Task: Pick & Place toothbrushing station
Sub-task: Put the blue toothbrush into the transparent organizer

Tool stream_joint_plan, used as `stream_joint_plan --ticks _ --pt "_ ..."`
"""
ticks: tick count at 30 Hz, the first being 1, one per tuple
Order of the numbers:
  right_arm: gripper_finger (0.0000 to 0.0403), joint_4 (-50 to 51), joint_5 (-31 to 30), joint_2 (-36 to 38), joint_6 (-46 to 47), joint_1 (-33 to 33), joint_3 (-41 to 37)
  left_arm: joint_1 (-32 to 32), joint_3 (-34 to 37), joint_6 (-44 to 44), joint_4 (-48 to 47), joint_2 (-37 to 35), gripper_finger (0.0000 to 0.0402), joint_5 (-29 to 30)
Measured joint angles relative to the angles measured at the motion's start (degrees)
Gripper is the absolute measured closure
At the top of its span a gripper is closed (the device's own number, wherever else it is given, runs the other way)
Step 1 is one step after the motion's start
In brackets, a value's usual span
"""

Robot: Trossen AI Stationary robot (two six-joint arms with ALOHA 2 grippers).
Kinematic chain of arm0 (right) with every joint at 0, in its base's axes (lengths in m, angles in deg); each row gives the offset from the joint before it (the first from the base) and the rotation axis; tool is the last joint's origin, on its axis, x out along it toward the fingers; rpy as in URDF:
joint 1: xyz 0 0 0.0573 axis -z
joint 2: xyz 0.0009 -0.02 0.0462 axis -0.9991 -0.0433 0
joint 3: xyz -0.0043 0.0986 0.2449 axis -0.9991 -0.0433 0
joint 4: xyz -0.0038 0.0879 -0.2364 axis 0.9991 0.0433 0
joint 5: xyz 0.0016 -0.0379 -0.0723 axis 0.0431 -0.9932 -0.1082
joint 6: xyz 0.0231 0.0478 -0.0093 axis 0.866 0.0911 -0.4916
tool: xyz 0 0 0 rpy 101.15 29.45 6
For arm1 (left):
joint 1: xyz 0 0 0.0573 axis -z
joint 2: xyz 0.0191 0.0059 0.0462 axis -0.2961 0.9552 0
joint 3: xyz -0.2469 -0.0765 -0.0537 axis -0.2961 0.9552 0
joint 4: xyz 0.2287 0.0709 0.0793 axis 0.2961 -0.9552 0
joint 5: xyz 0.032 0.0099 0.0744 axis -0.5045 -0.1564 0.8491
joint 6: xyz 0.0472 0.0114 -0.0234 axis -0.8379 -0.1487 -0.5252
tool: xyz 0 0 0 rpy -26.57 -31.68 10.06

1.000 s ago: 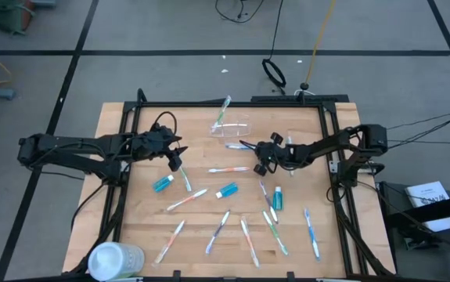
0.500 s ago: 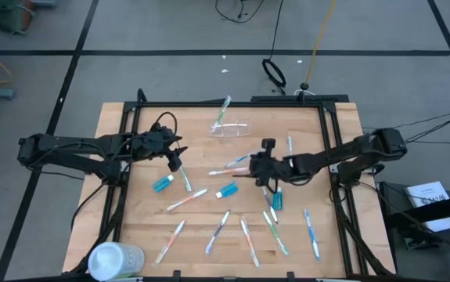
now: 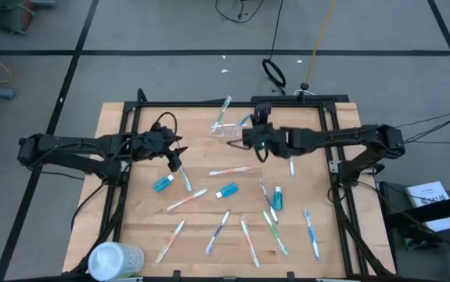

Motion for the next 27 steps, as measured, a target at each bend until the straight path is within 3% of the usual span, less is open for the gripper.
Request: stream_joint_plan --ticks 7,15,21,23,27 --pt "0.0403 -1.86 2.56 -0.31 -3.07 6.06 -0.05 0.0 0.0 -0.29 -0.02 0.0 0.019 0.02" --pt "0.0403 -2.23 2.58 -0.31 -1.67 8.28 -5.02 -0.01 0.0 -0.38 -0.02 0.0 0.019 0.02" --pt "0.0403 -15.09 7.27 -0.31 -5.29 8.23 -11.27 0.0 0.0 -0.38 -0.02 0.0 0.019 0.02" --pt "0.0403 -18.88 6.58 -0.31 -8.55 8.19 -13.23 0.0 0.0 -0.2 -0.02 0.0 0.019 0.02" --pt "0.0403 -22.36 -1.01 -0.31 -14.58 8.19 -15.54 0.0 0.0 -0.25 -0.03 0.0 0.019 0.03"
